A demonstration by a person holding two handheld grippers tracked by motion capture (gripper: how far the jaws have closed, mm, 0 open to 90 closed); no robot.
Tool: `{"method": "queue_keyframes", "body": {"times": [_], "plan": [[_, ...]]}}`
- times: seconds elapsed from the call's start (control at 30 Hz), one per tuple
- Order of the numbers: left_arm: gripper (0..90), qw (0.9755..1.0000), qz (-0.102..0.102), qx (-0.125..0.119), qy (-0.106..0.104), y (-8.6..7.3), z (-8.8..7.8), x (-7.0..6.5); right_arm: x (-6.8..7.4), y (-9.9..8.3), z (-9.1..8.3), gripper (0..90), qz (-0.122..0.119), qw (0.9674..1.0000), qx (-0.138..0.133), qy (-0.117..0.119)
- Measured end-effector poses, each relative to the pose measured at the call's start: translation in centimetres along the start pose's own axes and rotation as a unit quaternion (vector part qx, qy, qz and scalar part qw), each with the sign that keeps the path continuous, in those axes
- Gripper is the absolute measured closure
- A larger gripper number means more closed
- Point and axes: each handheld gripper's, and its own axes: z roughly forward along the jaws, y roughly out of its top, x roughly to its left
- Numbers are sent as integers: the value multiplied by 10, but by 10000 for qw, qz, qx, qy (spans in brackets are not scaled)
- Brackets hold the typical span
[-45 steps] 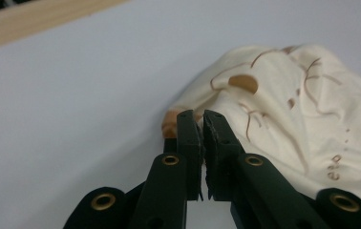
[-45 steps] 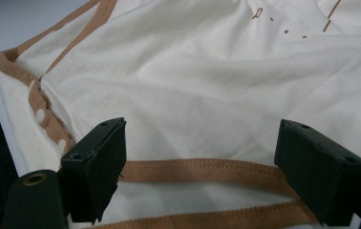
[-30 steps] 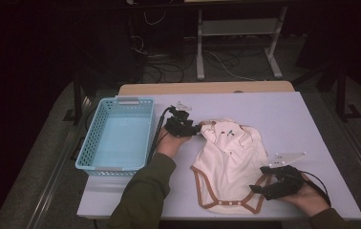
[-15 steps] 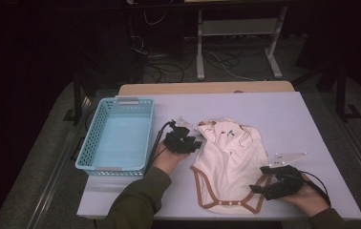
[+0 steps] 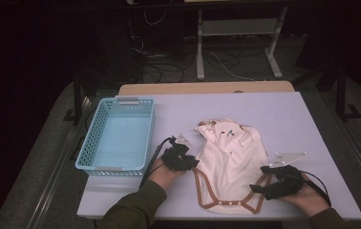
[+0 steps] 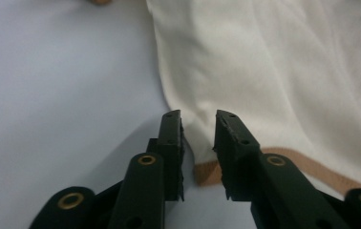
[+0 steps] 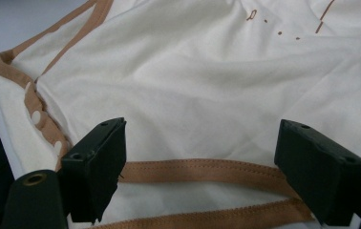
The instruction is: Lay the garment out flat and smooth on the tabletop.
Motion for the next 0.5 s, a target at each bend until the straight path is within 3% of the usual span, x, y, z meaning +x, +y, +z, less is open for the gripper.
{"method": "queue_keyframes", "body": {"times": [0.1, 0.13, 0.17, 0.5], "plan": [[880, 10000, 57, 20, -66, -1, -2, -1, 0, 0, 0, 172, 9, 10000, -4, -16], [889, 10000, -17, -38, -73, -1, -1, -3, 0, 0, 0, 172, 0, 10000, 1, -2], [892, 9999, 72, 41, -84, -2, -3, -2, 0, 0, 0, 172, -5, 10000, -1, 3], [893, 9999, 44, 105, -124, -23, -21, -6, 0, 0, 1, 172, 9, 10000, -4, -7]]}}
